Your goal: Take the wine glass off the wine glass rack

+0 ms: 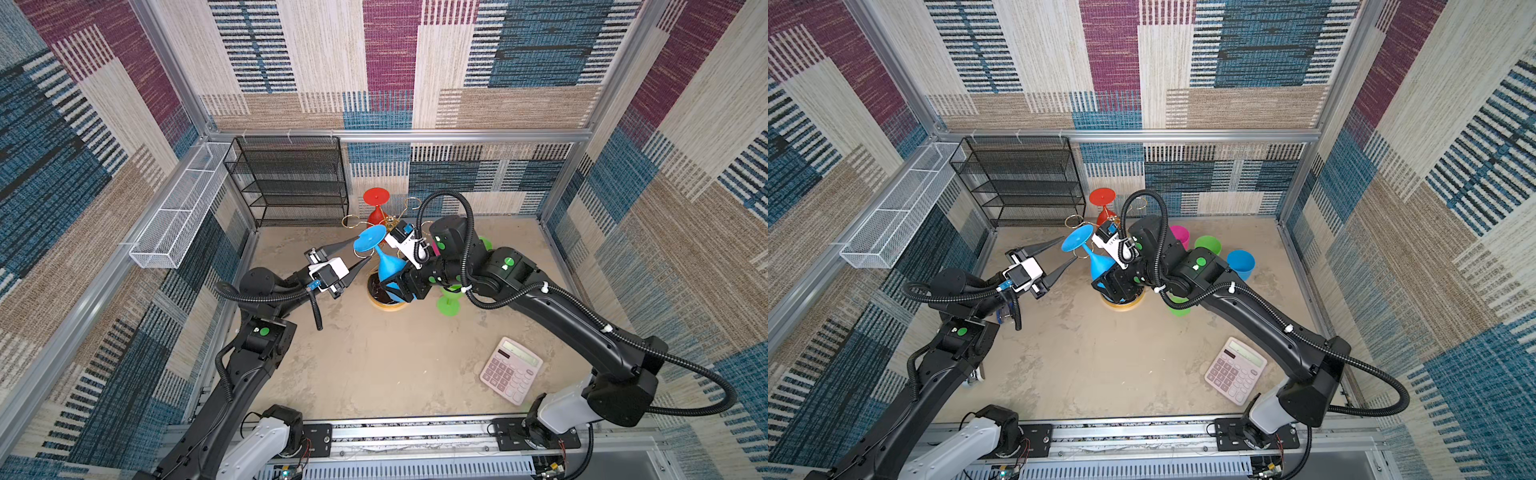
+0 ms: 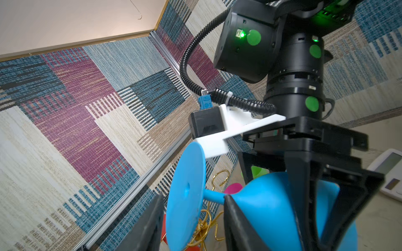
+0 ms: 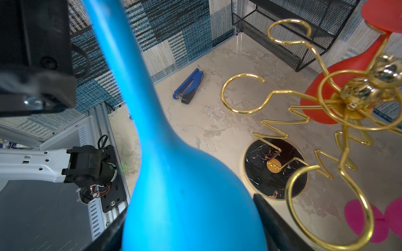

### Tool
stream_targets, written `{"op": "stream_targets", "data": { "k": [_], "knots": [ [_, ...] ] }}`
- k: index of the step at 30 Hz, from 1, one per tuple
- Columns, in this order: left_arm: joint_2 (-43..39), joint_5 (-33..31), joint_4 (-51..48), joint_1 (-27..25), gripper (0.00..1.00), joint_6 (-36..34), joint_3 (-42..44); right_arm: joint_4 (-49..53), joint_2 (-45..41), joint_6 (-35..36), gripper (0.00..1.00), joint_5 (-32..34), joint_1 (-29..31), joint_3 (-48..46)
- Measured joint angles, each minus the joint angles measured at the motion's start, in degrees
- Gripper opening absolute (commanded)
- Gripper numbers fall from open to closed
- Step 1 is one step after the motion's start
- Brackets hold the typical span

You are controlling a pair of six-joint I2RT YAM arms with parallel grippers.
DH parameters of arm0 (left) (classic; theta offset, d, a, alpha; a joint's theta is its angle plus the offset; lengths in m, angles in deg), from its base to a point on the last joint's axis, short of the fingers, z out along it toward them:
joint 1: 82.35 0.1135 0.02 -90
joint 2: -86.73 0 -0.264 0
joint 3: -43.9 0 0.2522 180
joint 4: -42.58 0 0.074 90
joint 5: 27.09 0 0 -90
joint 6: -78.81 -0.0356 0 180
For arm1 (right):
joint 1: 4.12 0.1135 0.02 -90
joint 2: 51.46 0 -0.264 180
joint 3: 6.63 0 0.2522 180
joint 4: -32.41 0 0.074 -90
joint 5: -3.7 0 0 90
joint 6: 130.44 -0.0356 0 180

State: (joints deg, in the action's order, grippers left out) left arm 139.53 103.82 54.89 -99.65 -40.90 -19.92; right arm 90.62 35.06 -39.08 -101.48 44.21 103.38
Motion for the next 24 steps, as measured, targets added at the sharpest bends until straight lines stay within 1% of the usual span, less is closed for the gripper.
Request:
{"op": "stream_targets", "data": {
  "k": [3, 11, 14, 15, 19, 22, 24],
  "knots": [
    [0.17, 0.17, -0.44, -0.2, 0.37, -0.68, -0.02, 0.09, 0.42, -0.02, 0.46, -0.28, 0.44, 0.0],
    [0.31, -0.15, -0.66, -0.46, 0.15, -1.95, -0.11, 0.35, 0.46, -0.02, 0.47, -0.68, 0.72, -0.02],
    [0.24, -0.57, -1.51, -0.48, 0.04, -3.34, -0.35, 0.42, 0.42, -0.85, 0.49, -0.96, 0.7, -0.04],
    [0.22, -1.77, -1.99, -0.46, 0.0, -3.76, -0.37, 0.42, 0.31, -1.31, 0.53, -1.22, 0.66, -0.04],
    [0.11, -2.86, -3.21, -0.44, 0.0, -3.91, -0.57, 0.13, -0.35, -1.57, 0.73, -1.33, 0.61, -0.61],
    [0.0, -3.63, -4.15, -0.46, 0.0, -3.67, -0.98, -1.42, -1.62, -1.97, 0.92, -1.66, 0.59, -1.99],
    [-0.24, -4.79, -4.96, -0.55, 0.0, -2.54, -1.6, -2.73, -2.64, -1.7, 1.0, -2.03, 0.7, -2.69]
  ]
}}
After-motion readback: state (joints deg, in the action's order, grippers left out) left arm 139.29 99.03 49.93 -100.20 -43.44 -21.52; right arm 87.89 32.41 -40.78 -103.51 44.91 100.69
